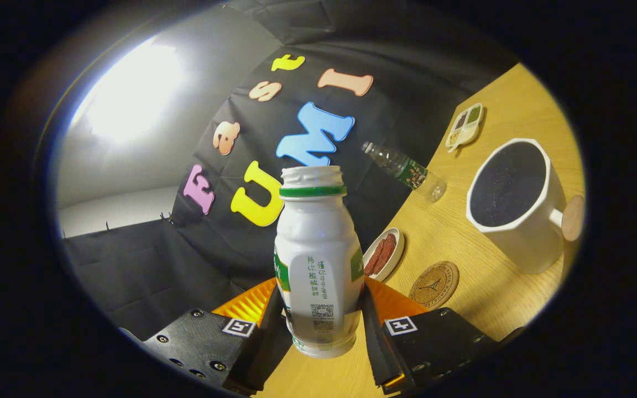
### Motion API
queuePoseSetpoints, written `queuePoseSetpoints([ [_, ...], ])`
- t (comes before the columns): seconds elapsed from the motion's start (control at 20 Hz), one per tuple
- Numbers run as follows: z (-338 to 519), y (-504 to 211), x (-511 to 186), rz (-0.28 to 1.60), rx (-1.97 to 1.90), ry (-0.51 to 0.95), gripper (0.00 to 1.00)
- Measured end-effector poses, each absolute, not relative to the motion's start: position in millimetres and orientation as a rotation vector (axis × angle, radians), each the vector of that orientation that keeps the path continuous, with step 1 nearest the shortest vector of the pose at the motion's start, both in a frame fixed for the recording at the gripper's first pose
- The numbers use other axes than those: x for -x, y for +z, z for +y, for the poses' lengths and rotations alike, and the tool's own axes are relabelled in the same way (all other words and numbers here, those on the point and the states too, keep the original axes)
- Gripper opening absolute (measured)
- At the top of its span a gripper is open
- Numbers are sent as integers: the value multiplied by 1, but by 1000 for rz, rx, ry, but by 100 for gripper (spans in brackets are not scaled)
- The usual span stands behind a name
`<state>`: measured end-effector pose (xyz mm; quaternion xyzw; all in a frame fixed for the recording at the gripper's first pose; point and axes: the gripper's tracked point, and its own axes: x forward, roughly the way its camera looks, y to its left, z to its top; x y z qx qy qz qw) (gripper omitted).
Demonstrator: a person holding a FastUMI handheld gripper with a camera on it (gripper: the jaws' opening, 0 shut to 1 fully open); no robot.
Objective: Take the bottle from table, then pour the juice into the cup, finally place the bottle on the coaster
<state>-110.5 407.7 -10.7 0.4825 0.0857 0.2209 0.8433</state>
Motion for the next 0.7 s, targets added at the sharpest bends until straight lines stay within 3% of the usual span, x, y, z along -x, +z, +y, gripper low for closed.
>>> queuePoseSetpoints([
  [0.7, 384, -1, 108, 168, -1412, 457, 70],
])
